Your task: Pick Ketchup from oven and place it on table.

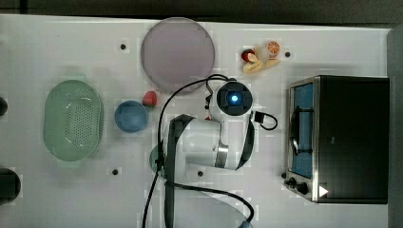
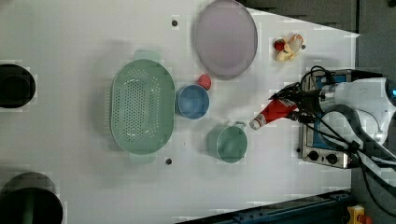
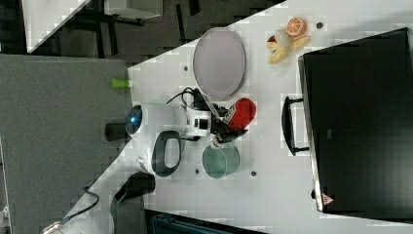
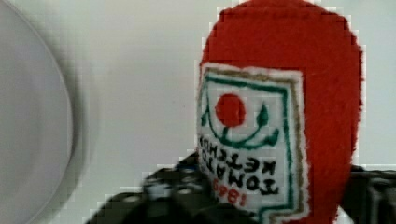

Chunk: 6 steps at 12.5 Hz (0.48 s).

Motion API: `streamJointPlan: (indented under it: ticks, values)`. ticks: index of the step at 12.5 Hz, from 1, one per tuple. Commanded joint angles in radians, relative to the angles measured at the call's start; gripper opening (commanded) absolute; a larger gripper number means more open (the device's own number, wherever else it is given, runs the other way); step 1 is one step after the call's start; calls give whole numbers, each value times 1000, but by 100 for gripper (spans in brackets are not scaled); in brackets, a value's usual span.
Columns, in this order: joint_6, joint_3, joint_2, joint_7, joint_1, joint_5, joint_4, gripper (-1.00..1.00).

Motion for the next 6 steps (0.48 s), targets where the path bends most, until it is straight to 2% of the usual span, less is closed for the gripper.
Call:
streamJointPlan:
  ticks: [1, 6]
  values:
    - [37, 24, 2, 21, 7, 1, -17, 100]
    - [-29, 25, -160, 30, 12, 1, 48, 100]
